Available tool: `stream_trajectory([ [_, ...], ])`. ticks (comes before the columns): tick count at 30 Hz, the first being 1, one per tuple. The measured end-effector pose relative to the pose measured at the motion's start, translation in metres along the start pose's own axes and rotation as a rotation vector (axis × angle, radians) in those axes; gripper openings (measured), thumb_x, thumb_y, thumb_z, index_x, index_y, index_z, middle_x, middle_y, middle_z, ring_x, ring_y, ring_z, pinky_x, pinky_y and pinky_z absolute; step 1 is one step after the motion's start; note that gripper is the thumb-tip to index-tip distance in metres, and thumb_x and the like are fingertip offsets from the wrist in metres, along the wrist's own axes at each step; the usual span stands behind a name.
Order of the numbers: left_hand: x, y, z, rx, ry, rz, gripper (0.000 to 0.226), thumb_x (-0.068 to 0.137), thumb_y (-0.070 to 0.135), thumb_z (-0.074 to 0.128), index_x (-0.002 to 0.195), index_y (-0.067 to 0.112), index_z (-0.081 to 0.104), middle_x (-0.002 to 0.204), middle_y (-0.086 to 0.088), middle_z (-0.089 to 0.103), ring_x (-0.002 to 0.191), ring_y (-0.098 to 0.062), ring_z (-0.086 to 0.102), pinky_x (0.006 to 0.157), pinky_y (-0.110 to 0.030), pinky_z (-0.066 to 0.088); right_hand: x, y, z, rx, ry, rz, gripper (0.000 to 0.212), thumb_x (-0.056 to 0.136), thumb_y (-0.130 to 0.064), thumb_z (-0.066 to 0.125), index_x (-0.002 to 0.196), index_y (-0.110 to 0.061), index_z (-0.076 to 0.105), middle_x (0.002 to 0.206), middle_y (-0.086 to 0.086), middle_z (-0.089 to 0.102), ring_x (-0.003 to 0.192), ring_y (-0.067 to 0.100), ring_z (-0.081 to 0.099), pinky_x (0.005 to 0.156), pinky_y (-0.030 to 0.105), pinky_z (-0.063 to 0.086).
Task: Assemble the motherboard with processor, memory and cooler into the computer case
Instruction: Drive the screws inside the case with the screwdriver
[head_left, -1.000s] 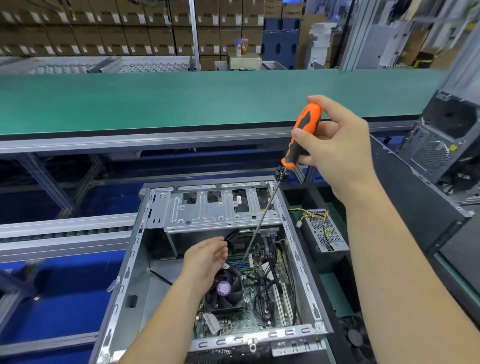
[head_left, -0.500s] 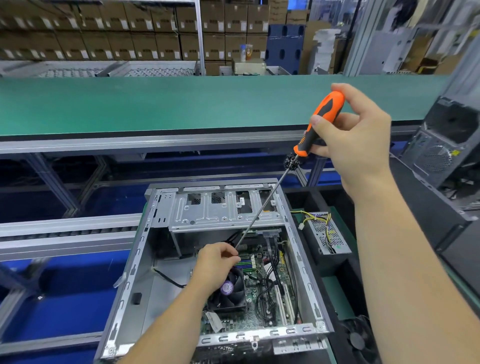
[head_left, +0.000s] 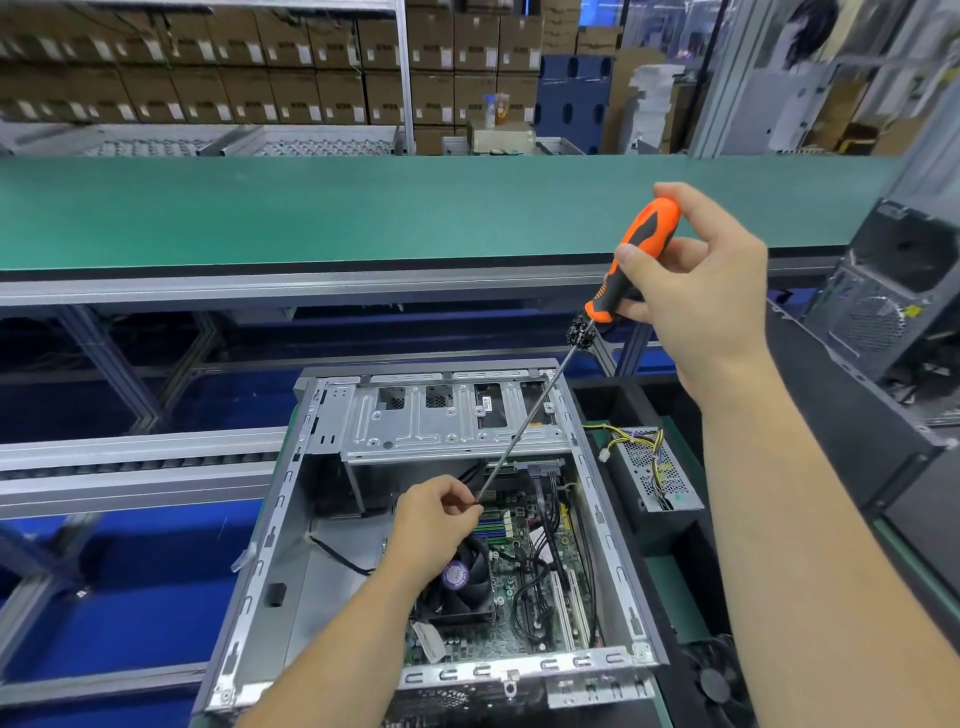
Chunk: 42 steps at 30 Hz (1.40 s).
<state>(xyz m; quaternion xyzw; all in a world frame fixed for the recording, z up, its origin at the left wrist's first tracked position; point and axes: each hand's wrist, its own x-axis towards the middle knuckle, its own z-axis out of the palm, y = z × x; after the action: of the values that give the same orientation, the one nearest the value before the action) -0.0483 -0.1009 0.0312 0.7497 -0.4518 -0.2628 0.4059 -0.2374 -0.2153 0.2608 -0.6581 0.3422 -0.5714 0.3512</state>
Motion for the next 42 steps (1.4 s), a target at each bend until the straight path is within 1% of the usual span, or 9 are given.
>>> stream_trajectory([
  [4, 0.0, -0.001, 0.0, 0.004, 0.006, 0.0, 0.015, 0.083, 0.018, 0.078, 0.075, 0.023, 0.067, 0.066, 0.005, 0.064, 0.059, -0.003, 0.053, 0.056, -0.012, 0.044, 0.0, 0.0, 0.001, -0.009, -0.003, 0.004, 0.047, 0.089, -0.008, 0.072, 0.12, -0.04, 0.056, 0.094, 0.01, 0.071, 0.083, 0.019, 0.074, 0.064, 0.041, 0.064],
  [14, 0.002, -0.001, 0.003, -0.007, 0.027, -0.015, 0.016, 0.082, 0.016, 0.079, 0.073, 0.023, 0.067, 0.067, 0.004, 0.066, 0.059, -0.004, 0.055, 0.056, -0.01, 0.044, -0.001, -0.002, 0.003, 0.019, -0.025, 0.002, 0.047, 0.088, -0.008, 0.072, 0.119, -0.041, 0.059, 0.09, 0.011, 0.071, 0.08, 0.021, 0.074, 0.063, 0.039, 0.063],
  [22, 0.003, -0.002, 0.002, -0.025, 0.048, -0.007, 0.018, 0.081, 0.014, 0.079, 0.073, 0.023, 0.066, 0.069, 0.002, 0.067, 0.061, -0.003, 0.056, 0.059, -0.013, 0.048, -0.002, -0.003, 0.005, 0.025, -0.031, 0.014, 0.048, 0.089, -0.006, 0.072, 0.124, -0.036, 0.06, 0.09, 0.009, 0.071, 0.082, 0.021, 0.073, 0.063, 0.038, 0.063],
  [26, 0.003, -0.002, 0.003, -0.081, 0.052, -0.016, 0.02, 0.081, 0.01, 0.079, 0.074, 0.023, 0.065, 0.07, 0.004, 0.067, 0.06, 0.0, 0.056, 0.063, -0.019, 0.054, -0.002, -0.004, 0.005, 0.011, -0.029, 0.012, 0.049, 0.089, -0.007, 0.073, 0.129, -0.032, 0.059, 0.091, 0.008, 0.071, 0.084, 0.019, 0.073, 0.064, 0.036, 0.063],
  [29, 0.003, -0.003, 0.003, -0.141, 0.057, -0.006, 0.02, 0.081, 0.005, 0.078, 0.078, 0.021, 0.066, 0.076, 0.004, 0.067, 0.065, -0.005, 0.058, 0.068, -0.031, 0.059, -0.002, -0.004, 0.004, 0.021, -0.04, 0.005, 0.048, 0.09, -0.006, 0.072, 0.128, -0.032, 0.059, 0.089, 0.01, 0.07, 0.083, 0.02, 0.073, 0.064, 0.036, 0.063],
  [31, 0.003, -0.003, 0.004, -0.164, 0.052, -0.002, 0.021, 0.081, 0.004, 0.077, 0.082, 0.021, 0.066, 0.079, 0.004, 0.067, 0.071, -0.009, 0.06, 0.07, -0.037, 0.06, -0.001, -0.005, 0.003, 0.036, -0.082, 0.001, 0.048, 0.091, -0.004, 0.069, 0.13, -0.029, 0.058, 0.091, 0.012, 0.071, 0.084, 0.023, 0.074, 0.065, 0.038, 0.064],
  [34, 0.003, -0.005, 0.006, -0.16, 0.039, 0.015, 0.023, 0.082, 0.004, 0.077, 0.082, 0.024, 0.066, 0.079, 0.006, 0.067, 0.072, -0.01, 0.061, 0.07, -0.04, 0.06, 0.0, -0.007, 0.0, 0.053, -0.162, 0.0, 0.05, 0.093, 0.0, 0.066, 0.134, -0.026, 0.056, 0.095, 0.014, 0.071, 0.086, 0.025, 0.075, 0.068, 0.04, 0.064],
  [37, 0.003, -0.007, 0.007, -0.141, 0.051, 0.045, 0.026, 0.082, 0.005, 0.076, 0.081, 0.029, 0.065, 0.078, 0.009, 0.066, 0.069, -0.009, 0.059, 0.071, -0.037, 0.059, 0.001, -0.01, 0.0, 0.06, -0.199, -0.001, 0.049, 0.092, 0.001, 0.066, 0.134, -0.024, 0.056, 0.096, 0.016, 0.071, 0.087, 0.025, 0.075, 0.069, 0.042, 0.064],
  [42, 0.003, -0.007, 0.011, -0.009, 0.018, 0.127, 0.033, 0.082, 0.012, 0.075, 0.079, 0.039, 0.058, 0.075, 0.018, 0.063, 0.063, -0.002, 0.052, 0.066, -0.019, 0.049, -0.002, -0.019, 0.006, 0.057, -0.22, -0.02, 0.048, 0.091, -0.001, 0.069, 0.13, -0.025, 0.058, 0.093, 0.016, 0.07, 0.084, 0.029, 0.074, 0.068, 0.043, 0.064],
])
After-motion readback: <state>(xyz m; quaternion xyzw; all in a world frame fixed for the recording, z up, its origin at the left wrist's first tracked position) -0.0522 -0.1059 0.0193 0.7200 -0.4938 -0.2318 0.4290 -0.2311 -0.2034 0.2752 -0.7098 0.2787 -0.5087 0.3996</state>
